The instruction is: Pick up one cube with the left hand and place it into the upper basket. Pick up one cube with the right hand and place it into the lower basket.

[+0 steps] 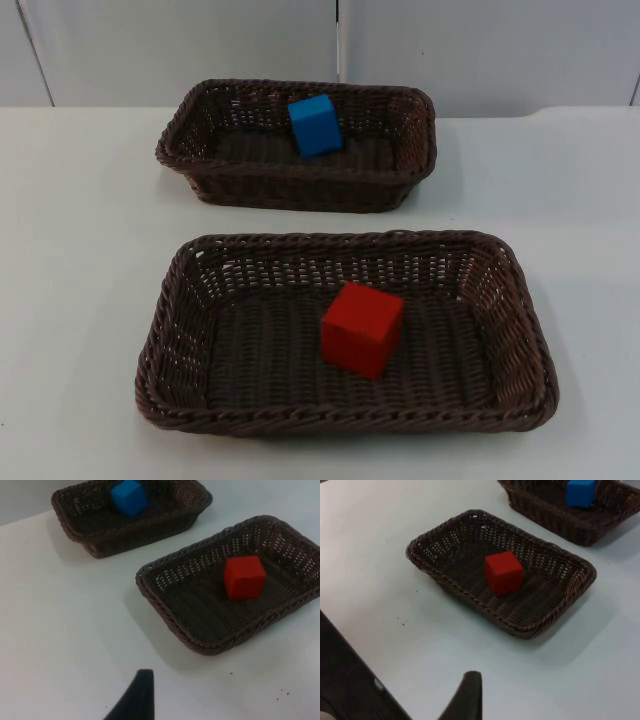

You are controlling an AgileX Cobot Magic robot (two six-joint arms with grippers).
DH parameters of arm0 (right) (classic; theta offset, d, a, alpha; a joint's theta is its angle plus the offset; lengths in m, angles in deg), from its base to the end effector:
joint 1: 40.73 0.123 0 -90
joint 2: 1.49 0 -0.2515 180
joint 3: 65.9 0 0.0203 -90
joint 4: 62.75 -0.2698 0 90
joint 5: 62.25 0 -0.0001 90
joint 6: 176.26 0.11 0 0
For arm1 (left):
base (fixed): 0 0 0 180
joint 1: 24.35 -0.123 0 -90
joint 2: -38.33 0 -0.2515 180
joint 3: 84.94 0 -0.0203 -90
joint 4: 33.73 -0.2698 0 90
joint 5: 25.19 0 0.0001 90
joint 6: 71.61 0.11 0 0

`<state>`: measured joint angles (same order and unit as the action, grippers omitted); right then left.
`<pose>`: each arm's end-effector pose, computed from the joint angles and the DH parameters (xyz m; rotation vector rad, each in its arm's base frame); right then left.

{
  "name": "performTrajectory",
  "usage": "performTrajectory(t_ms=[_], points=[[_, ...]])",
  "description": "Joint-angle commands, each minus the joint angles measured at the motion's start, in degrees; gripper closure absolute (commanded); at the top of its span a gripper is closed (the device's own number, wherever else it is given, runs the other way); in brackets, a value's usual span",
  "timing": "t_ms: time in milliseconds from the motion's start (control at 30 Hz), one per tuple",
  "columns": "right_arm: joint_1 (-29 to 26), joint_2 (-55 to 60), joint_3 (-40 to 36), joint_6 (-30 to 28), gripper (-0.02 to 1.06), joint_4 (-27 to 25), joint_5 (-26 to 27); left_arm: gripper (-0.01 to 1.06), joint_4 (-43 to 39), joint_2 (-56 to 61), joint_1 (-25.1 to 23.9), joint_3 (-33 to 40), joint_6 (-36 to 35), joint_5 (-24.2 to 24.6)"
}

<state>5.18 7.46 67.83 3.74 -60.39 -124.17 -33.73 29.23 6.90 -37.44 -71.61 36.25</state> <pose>0.0442 0.0399 0.2825 -0.8062 1.9108 0.4483 0.0537 -0.0326 0.2764 0.5595 2.0005 -0.3359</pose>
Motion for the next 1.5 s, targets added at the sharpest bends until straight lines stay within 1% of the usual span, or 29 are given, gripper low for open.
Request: performTrajectory(t_ms=[0, 300, 333, 400, 433, 600, 767, 1467], points=[[0.0, -0.1, -0.4, -0.5, 0.18, -0.2, 0.2, 0.00, 0.7, 0.3, 0.0, 0.3, 0.0, 0.2], [0.0, -0.1, -0.4, 0.0, 0.18, -0.2, 0.2, 0.00, 0.7, 0.3, 0.0, 0.3, 0.0, 0.2], [0.0, -0.1, -0.4, 0.0, 0.14, -0.2, 0.2, 0.00, 0.7, 0.3, 0.0, 0.3, 0.0, 0.2], [0.0, -0.1, -0.4, 0.0, 0.00, -0.2, 0.2, 0.00, 0.7, 0.3, 0.0, 0.3, 0.0, 0.2], [0.0, -0.1, -0.4, 0.0, -0.01, -0.2, 0.2, 0.00, 0.7, 0.3, 0.0, 0.3, 0.0, 0.2], [0.0, -0.1, -0.4, 0.5, -0.01, -0.1, 0.1, 0.00, 0.7, 0.3, 0.0, 0.3, 0.0, 0.2], [0.0, -0.1, -0.4, 0.5, -0.01, -1.6, 0.2, 0.00, 0.7, 0.3, 0.0, 0.3, 0.0, 0.2], [0.0, -0.1, -0.4, 0.5, -0.01, -1.6, 0.2, 0.00, 0.7, 0.3, 0.0, 0.3, 0.0, 0.2]])
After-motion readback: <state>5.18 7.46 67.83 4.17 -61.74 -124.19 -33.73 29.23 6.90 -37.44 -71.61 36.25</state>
